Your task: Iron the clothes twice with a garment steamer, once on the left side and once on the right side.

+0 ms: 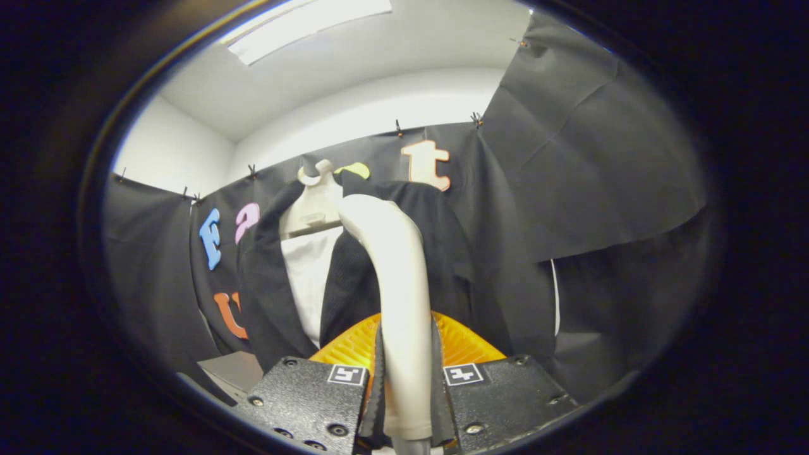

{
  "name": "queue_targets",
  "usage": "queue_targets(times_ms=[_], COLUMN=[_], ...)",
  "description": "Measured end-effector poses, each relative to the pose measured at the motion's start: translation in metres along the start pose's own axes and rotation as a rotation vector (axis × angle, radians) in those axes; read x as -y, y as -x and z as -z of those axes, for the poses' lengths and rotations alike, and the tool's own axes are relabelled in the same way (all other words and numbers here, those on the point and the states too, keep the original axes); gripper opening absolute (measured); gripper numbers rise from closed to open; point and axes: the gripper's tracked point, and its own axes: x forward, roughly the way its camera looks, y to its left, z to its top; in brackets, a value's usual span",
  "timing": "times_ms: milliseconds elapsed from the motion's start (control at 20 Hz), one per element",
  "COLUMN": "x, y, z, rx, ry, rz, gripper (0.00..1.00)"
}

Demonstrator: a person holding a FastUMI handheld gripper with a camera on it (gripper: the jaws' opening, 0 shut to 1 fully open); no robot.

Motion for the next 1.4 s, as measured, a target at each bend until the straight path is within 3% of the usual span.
queue_targets(times_ms=[250,400,1400], x=[-0.002,-0.002,0.022], y=[-0.016,-0.018,0.073], z=[-0.034,-0.026,0.13], rx=[0.073,0.063,-0.227], ry=[-0.006,0.011,0.101], rz=[-0.013,-0.003,0.191], gripper=[0.31,0.31,0.32])
